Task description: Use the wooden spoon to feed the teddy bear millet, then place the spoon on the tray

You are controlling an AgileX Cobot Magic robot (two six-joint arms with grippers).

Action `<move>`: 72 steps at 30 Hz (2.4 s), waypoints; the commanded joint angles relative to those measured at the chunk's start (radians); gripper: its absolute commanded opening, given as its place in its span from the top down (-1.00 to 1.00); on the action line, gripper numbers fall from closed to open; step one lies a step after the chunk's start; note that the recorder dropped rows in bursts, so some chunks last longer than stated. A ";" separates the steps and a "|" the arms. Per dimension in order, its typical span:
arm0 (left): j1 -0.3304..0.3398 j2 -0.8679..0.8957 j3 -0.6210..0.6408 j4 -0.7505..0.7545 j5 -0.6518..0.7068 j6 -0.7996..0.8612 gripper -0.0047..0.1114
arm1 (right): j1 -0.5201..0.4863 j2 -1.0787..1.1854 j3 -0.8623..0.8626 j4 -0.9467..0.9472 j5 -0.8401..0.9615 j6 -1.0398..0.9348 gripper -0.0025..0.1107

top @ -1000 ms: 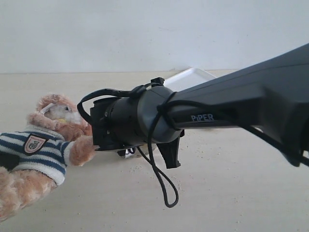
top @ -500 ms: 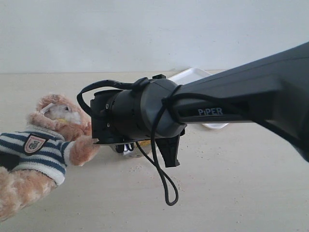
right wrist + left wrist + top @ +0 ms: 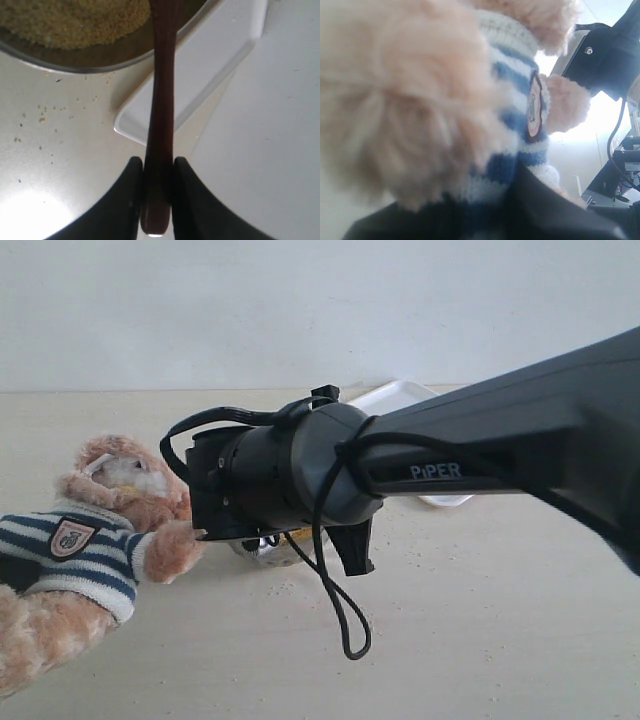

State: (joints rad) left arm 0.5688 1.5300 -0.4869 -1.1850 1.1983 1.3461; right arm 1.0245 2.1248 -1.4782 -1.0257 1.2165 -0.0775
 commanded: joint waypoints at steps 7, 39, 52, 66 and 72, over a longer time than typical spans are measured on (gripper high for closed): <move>0.005 -0.009 0.004 -0.011 0.023 0.008 0.81 | -0.008 0.004 -0.001 0.009 0.005 -0.004 0.77; 0.005 -0.009 0.004 -0.011 0.023 0.008 0.81 | -0.004 0.002 -0.005 0.161 -0.018 -0.025 0.77; 0.005 -0.009 0.004 -0.011 0.023 0.008 0.81 | -0.029 0.002 -0.110 0.308 0.005 -0.025 0.77; 0.005 -0.009 0.004 -0.011 0.023 0.008 0.81 | -0.098 -0.021 -0.110 0.494 0.005 -0.024 0.77; 0.005 -0.009 0.004 -0.011 0.023 0.008 0.81 | -0.124 -0.056 -0.110 0.513 0.005 -0.024 0.77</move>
State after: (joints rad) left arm 0.5688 1.5300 -0.4869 -1.1850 1.1983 1.3461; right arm 0.9181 2.0970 -1.5831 -0.5241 1.2145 -0.0994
